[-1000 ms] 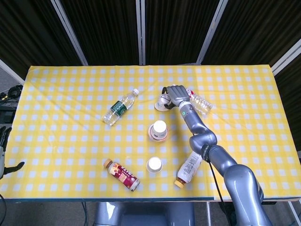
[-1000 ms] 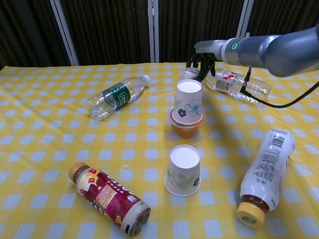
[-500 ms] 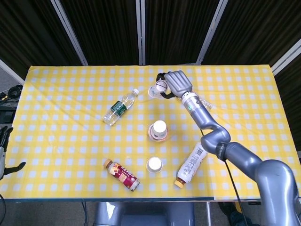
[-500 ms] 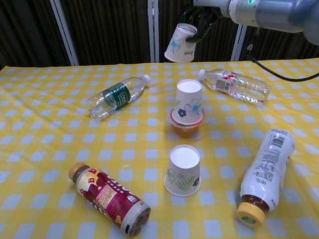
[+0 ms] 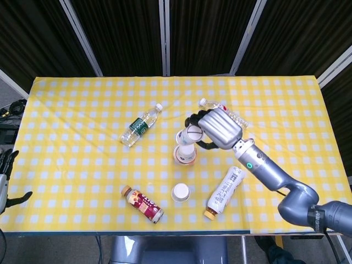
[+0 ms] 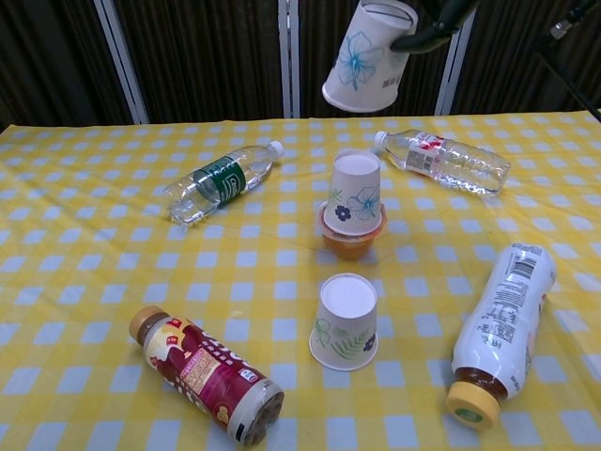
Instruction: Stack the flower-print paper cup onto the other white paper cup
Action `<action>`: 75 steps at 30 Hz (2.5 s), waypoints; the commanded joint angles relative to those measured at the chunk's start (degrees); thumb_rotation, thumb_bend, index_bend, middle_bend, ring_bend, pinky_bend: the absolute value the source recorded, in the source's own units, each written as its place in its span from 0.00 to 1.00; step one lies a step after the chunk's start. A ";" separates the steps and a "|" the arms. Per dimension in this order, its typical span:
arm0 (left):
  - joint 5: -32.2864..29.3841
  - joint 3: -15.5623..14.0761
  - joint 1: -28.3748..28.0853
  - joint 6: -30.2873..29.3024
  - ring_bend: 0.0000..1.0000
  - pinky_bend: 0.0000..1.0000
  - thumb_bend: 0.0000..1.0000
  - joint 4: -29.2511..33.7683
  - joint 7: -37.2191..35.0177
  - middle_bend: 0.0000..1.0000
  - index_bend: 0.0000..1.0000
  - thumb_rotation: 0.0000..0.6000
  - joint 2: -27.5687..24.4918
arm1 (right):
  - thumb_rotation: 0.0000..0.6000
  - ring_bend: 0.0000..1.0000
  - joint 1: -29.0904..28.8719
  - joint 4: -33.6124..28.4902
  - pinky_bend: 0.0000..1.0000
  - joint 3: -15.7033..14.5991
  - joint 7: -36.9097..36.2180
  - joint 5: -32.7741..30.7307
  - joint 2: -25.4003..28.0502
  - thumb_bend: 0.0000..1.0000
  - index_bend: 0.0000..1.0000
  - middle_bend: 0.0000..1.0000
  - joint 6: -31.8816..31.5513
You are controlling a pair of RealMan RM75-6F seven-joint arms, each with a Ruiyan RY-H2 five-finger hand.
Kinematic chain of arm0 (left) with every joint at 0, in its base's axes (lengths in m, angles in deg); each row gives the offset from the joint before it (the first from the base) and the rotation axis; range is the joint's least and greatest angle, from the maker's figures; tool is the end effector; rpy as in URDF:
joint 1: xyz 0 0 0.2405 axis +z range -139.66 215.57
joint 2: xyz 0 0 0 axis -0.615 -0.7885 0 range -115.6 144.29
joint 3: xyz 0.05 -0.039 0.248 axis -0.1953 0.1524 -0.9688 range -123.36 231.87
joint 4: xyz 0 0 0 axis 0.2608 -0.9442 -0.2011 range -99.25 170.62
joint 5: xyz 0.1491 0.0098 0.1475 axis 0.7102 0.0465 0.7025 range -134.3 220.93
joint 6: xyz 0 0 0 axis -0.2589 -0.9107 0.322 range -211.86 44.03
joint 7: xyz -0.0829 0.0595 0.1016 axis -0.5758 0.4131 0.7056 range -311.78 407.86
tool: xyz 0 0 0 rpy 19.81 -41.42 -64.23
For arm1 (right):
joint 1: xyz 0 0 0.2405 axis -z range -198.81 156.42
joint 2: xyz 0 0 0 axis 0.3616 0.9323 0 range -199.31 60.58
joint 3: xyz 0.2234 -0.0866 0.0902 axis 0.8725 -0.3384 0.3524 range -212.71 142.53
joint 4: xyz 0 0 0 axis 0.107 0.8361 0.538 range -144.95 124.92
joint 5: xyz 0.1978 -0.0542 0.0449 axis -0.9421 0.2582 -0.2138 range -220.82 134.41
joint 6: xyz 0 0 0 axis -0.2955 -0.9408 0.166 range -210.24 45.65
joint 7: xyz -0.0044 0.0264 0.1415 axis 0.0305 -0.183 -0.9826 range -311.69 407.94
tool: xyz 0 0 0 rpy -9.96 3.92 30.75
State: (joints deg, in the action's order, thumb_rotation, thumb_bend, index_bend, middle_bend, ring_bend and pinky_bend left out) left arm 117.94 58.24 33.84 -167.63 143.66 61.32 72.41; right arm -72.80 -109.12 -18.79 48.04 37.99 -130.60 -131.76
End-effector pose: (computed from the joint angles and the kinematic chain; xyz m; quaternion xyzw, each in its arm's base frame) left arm -0.2914 0.1748 0.1746 -0.5595 -0.4242 -0.3231 0.6345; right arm -0.0521 -0.3694 0.1208 0.7921 -0.2343 0.4605 0.3250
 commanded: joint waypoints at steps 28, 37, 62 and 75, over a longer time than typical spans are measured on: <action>-0.27 -0.27 0.08 0.29 0.00 0.00 0.00 -0.28 -0.50 0.00 0.00 1.00 -0.21 | 1.00 0.42 -0.75 -4.99 0.57 -11.02 9.48 9.68 -6.72 0.33 0.44 0.49 5.43; -0.47 -0.32 0.02 0.32 0.00 0.00 0.00 -0.24 0.10 0.00 0.00 1.00 0.10 | 1.00 0.20 -1.36 -4.82 0.48 -11.65 6.82 10.47 -5.87 0.01 0.10 0.16 6.06; -0.55 -0.60 -0.27 0.60 0.00 0.00 0.00 -0.06 1.41 0.00 0.00 1.00 0.67 | 1.00 0.10 -1.28 4.20 0.28 -4.69 4.73 -2.03 -5.87 0.00 0.06 0.11 3.16; -0.41 -0.54 0.05 0.10 0.00 0.00 0.00 -0.14 0.63 0.00 0.00 1.00 0.31 | 1.00 0.13 -6.03 10.39 0.33 -4.82 6.96 -12.57 -11.64 0.00 0.13 0.19 12.20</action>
State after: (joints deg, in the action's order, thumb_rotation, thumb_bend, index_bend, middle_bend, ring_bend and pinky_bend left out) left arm 117.57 57.68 33.91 -167.59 143.55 62.01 72.76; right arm -78.11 -99.35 -23.38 54.01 26.37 -141.67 -120.42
